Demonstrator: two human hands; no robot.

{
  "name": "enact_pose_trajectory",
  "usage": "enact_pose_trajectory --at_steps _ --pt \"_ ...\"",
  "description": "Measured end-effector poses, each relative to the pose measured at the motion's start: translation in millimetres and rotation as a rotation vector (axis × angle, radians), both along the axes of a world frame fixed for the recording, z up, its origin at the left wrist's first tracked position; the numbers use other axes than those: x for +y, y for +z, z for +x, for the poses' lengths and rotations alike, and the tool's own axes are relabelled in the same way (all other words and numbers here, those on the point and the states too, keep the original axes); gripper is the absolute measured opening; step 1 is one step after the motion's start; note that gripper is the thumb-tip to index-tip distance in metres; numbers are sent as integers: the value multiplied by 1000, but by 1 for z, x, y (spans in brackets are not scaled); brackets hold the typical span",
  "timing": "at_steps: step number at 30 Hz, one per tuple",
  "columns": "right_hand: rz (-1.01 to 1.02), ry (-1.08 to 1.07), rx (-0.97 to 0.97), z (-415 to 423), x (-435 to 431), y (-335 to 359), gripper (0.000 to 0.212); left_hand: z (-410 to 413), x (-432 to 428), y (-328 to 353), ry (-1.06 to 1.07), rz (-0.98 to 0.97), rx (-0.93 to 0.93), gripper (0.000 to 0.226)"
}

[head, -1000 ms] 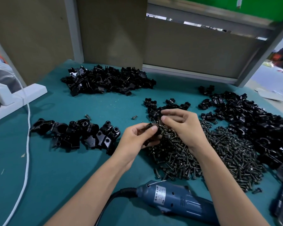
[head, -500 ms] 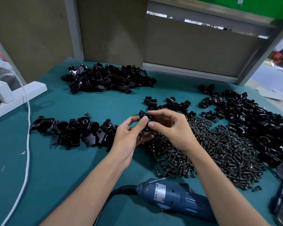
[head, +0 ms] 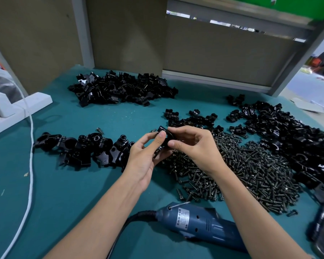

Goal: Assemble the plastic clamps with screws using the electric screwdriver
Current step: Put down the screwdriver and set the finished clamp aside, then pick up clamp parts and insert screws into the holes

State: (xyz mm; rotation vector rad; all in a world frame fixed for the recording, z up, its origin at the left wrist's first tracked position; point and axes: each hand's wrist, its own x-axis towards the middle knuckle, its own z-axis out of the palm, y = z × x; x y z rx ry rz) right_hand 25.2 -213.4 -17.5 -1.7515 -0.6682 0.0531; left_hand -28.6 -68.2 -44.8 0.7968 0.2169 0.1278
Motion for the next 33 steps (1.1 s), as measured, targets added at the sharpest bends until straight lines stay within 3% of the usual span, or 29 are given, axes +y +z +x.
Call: enact_pose_trajectory --at_steps 7,9,13,16,19,23,27,29,33 --pt "-120 21 82 -6 -10 13 28 0 -2 -1 2 -34 -8 29" --pt "-277 -160 27 4 -27 22 17 0 -4 1 -16 -96 -17 27" --pt "-770 -579 -161 36 -73 26 23 -1 -4 5 -41 -196 -14 24" --pt "-1113 -547 -84 52 -87 20 28 -2 -3 3 -93 -220 10 21" --pt "-1248 -444 -71 60 -86 19 28 -1 -4 0 -142 -211 73 20" --pt "-1286 -360 -122 66 -84 28 18 0 -4 -1 -157 -232 115 23" --pt "-1253 -315 -111 68 -89 32 11 -1 -1 3 -172 -192 94 53" --pt "-1059 -352 -17 68 -94 33 10 -1 -2 4 -166 -160 91 56" --pt "-451 -255 315 59 -101 37 13 -2 -4 4 -164 -111 81 46"
